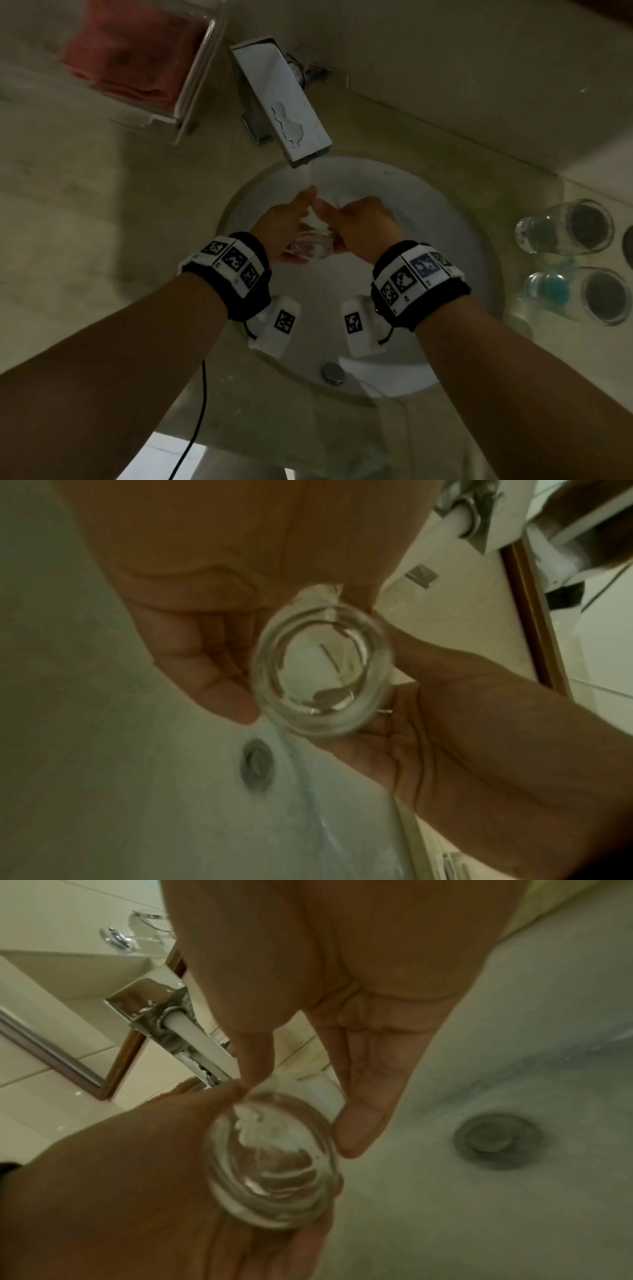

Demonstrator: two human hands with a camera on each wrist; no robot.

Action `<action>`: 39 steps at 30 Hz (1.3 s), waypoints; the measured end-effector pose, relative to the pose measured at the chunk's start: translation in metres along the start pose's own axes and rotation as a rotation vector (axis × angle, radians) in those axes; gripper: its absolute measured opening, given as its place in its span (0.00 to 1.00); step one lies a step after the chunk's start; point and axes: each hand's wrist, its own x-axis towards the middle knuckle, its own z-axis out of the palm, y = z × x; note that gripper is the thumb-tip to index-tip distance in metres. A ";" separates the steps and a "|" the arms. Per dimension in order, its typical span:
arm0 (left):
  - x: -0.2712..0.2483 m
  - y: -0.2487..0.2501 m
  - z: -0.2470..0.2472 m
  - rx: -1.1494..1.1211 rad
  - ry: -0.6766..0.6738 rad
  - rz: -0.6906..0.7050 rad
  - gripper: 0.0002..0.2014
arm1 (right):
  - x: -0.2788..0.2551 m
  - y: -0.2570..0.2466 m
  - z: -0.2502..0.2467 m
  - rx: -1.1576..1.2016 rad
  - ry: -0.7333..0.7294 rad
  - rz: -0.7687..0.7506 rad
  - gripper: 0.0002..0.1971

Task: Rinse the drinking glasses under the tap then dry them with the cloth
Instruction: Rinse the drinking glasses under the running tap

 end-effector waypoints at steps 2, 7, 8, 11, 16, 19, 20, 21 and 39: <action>0.000 0.004 0.000 -0.067 -0.014 0.038 0.31 | 0.005 0.000 0.001 0.024 0.031 -0.032 0.36; -0.001 0.011 0.006 -0.245 0.036 0.142 0.26 | 0.001 -0.009 0.001 0.148 0.092 -0.100 0.27; -0.001 0.013 0.007 -0.258 0.050 0.152 0.25 | -0.001 -0.011 0.000 0.156 0.094 -0.115 0.26; -0.005 0.016 0.006 -0.256 0.006 0.193 0.04 | -0.004 -0.018 0.005 0.177 0.079 -0.138 0.29; -0.007 0.018 0.000 -0.119 0.034 0.202 0.12 | -0.003 -0.023 0.013 0.081 0.023 -0.160 0.22; -0.008 0.018 0.001 -0.079 0.096 0.182 0.20 | -0.007 -0.024 0.015 0.052 0.015 -0.193 0.31; -0.008 0.019 0.001 -0.083 0.105 0.172 0.21 | -0.008 -0.023 0.015 0.051 0.011 -0.189 0.30; -0.009 0.019 0.001 -0.099 0.118 0.172 0.20 | -0.008 -0.021 0.014 0.048 0.007 -0.180 0.27; -0.014 0.015 -0.004 -0.220 -0.021 0.400 0.12 | -0.013 -0.024 0.004 0.325 0.030 -0.135 0.56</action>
